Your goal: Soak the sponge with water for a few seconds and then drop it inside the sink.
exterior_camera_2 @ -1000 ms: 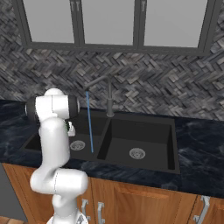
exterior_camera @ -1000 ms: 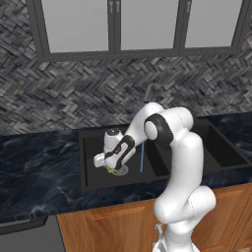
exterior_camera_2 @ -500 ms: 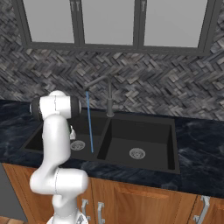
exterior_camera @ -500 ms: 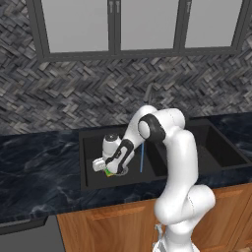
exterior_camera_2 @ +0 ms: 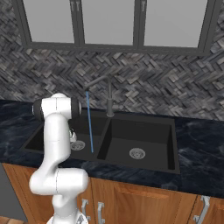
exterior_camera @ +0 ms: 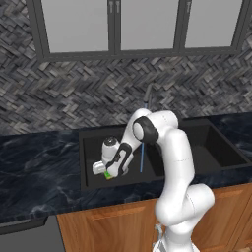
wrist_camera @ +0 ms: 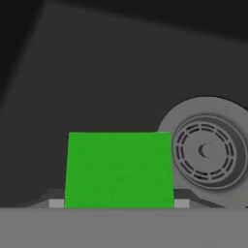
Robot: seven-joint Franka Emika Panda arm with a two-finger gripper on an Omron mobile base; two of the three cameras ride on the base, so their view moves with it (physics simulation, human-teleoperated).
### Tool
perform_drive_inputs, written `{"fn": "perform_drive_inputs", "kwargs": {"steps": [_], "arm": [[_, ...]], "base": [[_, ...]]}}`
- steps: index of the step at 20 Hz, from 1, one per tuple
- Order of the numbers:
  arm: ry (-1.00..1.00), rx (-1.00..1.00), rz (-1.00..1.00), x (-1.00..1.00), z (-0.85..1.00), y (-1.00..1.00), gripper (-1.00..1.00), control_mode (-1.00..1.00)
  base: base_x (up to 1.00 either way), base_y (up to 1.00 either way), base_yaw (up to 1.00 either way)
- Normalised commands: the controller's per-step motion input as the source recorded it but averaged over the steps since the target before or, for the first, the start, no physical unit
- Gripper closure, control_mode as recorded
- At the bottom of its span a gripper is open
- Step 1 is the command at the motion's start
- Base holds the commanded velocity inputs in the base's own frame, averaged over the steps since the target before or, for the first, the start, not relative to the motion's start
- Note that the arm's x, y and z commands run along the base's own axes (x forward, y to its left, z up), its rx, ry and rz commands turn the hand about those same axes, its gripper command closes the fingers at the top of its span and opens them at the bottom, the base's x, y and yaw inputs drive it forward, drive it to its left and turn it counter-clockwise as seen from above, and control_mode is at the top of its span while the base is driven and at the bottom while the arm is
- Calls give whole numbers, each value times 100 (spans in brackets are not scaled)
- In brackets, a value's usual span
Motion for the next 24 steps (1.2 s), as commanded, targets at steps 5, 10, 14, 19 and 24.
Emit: {"fn": "perform_drive_inputs", "kwargs": {"steps": [5,10,14,19,24], "arm": [[0,0,0,0,-3,0,100,-100],[0,0,0,0,0,0,100,-100],[0,0,0,0,0,0,-100,-100],[0,0,0,0,0,0,-100,-100],[0,0,1,-1,12,0,-100,-100]], "base": [[0,0,0],[0,0,0],[0,0,0],[0,0,0],[0,0,0]]}}
